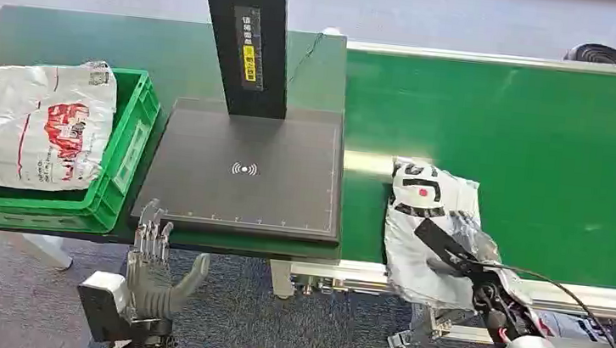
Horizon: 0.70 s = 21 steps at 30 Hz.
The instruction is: Moved the parcel from conveyor to table for the left to box.
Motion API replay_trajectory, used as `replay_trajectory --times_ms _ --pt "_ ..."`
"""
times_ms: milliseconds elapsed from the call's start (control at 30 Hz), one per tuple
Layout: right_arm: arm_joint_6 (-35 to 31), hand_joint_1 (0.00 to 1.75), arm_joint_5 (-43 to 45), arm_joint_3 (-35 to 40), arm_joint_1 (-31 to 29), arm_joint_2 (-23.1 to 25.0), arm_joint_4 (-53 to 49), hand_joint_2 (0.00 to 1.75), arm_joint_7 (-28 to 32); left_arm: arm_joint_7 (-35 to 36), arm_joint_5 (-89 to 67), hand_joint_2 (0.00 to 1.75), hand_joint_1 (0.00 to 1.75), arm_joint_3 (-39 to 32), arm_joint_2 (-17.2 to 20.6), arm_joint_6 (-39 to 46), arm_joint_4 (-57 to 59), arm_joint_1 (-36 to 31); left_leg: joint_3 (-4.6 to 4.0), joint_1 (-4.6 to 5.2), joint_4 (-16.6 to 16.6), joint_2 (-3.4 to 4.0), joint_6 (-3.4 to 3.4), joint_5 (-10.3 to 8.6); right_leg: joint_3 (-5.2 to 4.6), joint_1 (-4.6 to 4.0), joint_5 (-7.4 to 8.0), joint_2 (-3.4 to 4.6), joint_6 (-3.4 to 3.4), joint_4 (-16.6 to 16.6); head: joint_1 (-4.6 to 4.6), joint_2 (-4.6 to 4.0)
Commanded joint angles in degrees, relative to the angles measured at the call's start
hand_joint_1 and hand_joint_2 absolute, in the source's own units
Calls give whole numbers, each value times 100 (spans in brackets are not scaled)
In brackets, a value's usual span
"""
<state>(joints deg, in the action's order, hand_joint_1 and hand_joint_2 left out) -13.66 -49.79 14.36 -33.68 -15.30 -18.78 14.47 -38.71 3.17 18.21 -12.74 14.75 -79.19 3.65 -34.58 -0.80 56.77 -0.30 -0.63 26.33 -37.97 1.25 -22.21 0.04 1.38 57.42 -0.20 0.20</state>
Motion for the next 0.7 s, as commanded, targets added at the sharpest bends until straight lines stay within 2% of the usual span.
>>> replay_trajectory --times_ms 33,367,533,567,600,700 --pt "89 0 25 -159 332 145 165 175 75 39 45 175 0 108 204 -44 87 11 16 -1 -7 -4 0 0 18 -2 -3 -7 -10 -6 0 0" --pt "151 0 28 -162 306 144 181 175 73 39 47 175 0 106 203 -44 89 9 14 -2 -4 -1 0 0 16 -3 -1 -4 -8 -5 0 0" --pt "215 0 94 -224 373 297 188 175 165 32 102 175 0 74 202 -65 110 5 23 -2 -9 -1 0 -1 24 -4 -1 -4 -11 -10 0 0" --pt "208 26 87 -229 368 305 195 175 165 31 107 175 0 72 203 -65 108 7 21 -1 -6 1 0 0 21 -3 -1 -2 -8 -7 0 0" --pt "270 175 68 -221 346 299 205 175 232 28 117 175 0 74 210 -63 111 8 28 -1 -10 2 0 0 28 -4 -2 -2 -13 -11 0 0" --pt "363 175 167 -340 192 323 220 175 397 -3 197 175 0 43 203 -36 97 45 24 1 -8 5 0 0 22 -2 -1 2 -12 -7 -2 0"
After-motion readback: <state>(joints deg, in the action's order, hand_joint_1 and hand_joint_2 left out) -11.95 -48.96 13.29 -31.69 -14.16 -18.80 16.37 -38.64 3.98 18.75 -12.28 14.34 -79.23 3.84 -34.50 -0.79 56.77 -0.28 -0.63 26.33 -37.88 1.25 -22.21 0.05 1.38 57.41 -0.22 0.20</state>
